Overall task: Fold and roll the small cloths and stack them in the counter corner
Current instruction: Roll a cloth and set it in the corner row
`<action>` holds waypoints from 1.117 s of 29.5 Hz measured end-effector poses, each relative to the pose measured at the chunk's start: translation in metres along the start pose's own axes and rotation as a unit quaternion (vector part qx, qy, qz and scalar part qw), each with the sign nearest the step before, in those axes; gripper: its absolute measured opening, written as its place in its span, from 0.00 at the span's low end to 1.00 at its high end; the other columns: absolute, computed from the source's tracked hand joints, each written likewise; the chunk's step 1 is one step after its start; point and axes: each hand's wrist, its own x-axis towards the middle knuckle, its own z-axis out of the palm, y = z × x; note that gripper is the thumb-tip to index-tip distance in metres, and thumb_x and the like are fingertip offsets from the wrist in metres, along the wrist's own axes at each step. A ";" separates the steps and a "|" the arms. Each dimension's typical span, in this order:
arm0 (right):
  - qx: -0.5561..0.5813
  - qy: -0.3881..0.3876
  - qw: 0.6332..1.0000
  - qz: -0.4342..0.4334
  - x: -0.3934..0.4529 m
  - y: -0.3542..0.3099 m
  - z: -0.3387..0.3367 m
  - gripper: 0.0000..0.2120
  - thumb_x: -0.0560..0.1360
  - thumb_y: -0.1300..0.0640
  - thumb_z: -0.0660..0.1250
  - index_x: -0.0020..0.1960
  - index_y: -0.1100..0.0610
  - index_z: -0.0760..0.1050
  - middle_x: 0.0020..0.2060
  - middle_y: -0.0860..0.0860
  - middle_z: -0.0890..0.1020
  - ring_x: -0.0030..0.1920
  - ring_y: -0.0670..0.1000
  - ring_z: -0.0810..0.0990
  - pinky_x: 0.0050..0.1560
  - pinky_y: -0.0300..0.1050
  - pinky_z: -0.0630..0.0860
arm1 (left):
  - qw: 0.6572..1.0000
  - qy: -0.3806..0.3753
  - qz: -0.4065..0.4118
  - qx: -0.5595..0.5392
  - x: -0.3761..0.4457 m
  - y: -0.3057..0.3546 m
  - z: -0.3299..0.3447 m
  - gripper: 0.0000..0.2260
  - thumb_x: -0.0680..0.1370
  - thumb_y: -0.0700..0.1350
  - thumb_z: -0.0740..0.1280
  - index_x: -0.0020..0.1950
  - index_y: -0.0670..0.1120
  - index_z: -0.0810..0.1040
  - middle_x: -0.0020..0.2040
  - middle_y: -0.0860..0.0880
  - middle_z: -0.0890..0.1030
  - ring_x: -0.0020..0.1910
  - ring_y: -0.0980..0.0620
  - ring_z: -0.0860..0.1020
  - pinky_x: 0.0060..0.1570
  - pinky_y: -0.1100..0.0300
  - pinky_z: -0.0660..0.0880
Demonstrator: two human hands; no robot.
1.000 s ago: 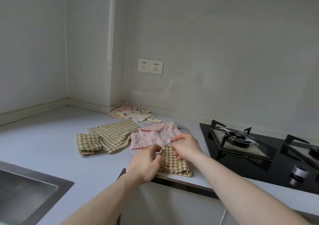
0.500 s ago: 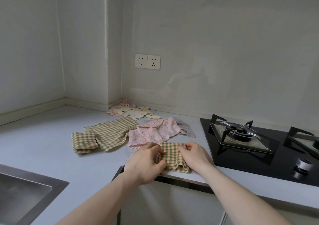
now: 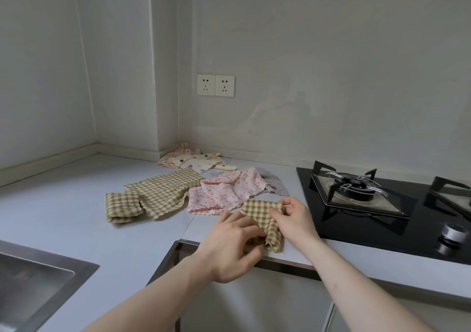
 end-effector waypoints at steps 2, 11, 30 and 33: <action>0.046 0.016 0.999 -0.018 -0.003 -0.001 -0.002 0.10 0.73 0.52 0.77 0.50 0.47 0.77 0.44 0.46 0.88 0.43 0.44 0.86 0.44 0.45 0.82 | 1.000 -0.013 -0.005 0.012 -0.001 0.000 0.003 0.16 0.79 0.59 0.59 0.63 0.57 0.78 0.56 0.60 0.78 0.58 0.57 0.71 0.63 0.59 0.64; -0.026 0.104 0.974 -0.199 -0.015 -0.003 -0.001 0.14 0.74 0.59 0.76 0.49 0.40 0.80 0.46 0.40 0.85 0.45 0.41 0.83 0.43 0.37 0.78 | 0.997 -0.036 -0.056 0.044 -0.002 -0.003 0.007 0.24 0.80 0.61 0.52 0.74 0.58 0.72 0.68 0.59 0.72 0.66 0.53 0.67 0.72 0.54 0.60; -0.123 -0.009 0.973 -0.193 -0.027 -0.009 0.007 0.04 0.69 0.54 0.72 0.40 0.46 0.84 0.36 0.44 0.85 0.40 0.44 0.81 0.45 0.44 0.79 | 0.993 0.031 -0.116 0.023 -0.002 -0.008 0.000 0.17 0.74 0.58 0.59 0.54 0.57 0.83 0.51 0.57 0.75 0.50 0.54 0.74 0.52 0.58 0.71; -0.114 -0.017 0.974 -0.194 -0.025 -0.010 0.008 0.05 0.74 0.55 0.69 0.41 0.49 0.83 0.34 0.44 0.84 0.38 0.44 0.81 0.44 0.46 0.79 | 0.993 0.025 -0.110 0.039 0.000 -0.010 -0.002 0.17 0.74 0.59 0.60 0.54 0.58 0.83 0.50 0.54 0.70 0.50 0.52 0.70 0.54 0.57 0.70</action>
